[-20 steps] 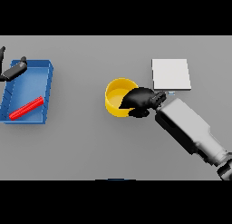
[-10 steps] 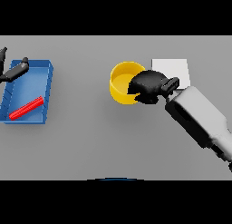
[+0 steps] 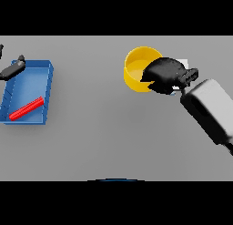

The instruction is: Pick up the red beaker and tilt it to pour out 1 green nut into yellow bowl. Pick up the yellow bowl and place it on the metallic measuring scale.

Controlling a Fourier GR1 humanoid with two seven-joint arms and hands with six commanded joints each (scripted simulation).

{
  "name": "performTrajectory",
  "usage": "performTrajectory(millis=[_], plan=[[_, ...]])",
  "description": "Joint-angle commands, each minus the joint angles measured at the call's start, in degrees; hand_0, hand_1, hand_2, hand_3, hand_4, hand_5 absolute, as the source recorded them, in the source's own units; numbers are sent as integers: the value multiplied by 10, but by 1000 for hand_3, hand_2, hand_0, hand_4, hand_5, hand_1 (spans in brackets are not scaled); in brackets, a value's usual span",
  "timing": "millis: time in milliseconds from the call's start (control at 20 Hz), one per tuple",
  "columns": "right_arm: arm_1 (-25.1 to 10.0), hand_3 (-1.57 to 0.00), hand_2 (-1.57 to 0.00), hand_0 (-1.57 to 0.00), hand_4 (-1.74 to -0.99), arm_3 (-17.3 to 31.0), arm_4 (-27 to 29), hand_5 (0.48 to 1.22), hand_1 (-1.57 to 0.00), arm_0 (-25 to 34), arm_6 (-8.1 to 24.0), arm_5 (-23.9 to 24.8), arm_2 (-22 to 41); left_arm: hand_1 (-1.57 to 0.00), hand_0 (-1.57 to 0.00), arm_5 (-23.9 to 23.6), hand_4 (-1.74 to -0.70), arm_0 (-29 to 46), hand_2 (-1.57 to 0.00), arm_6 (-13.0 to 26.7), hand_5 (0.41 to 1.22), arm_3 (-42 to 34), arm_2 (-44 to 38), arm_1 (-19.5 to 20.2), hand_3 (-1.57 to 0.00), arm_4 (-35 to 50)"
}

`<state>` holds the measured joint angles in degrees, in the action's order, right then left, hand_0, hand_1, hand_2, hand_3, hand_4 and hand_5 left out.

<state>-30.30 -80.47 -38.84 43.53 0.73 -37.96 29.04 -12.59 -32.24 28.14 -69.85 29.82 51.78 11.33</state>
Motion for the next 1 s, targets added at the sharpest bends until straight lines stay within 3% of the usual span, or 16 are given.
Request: performTrajectory(millis=[0,250,500,700,950], plan=[[-12,-1274,-1569,-1570,-1719,8,-2,1221,-1570,-2,-13,9,-5,1,1,1,-802,-2,1,10,737,-4,3,2,1,-3],[-26,-1211,-1570,-1571,-1720,87,-1,1221,-1571,6,-11,44,-35,1,1,-9,-818,5,1,37,750,-32,5,8,1,-1],[-35,-1168,-1571,-1571,-1720,175,-13,1221,-1571,17,-38,88,-47,1,1,-7,-829,15,1,40,774,-36,4,16,1,0],[-25,-1254,-1571,-1571,-1722,264,-26,1221,-1571,35,-54,126,-48,1,1,-4,-818,7,1,50,759,-32,4,14,1,0],[-3,-1432,-1571,-1571,-1725,331,-36,1221,-1561,44,-69,161,-42,1,1,-5,-801,6,1,49,743,-24,6,15,1,-6]])
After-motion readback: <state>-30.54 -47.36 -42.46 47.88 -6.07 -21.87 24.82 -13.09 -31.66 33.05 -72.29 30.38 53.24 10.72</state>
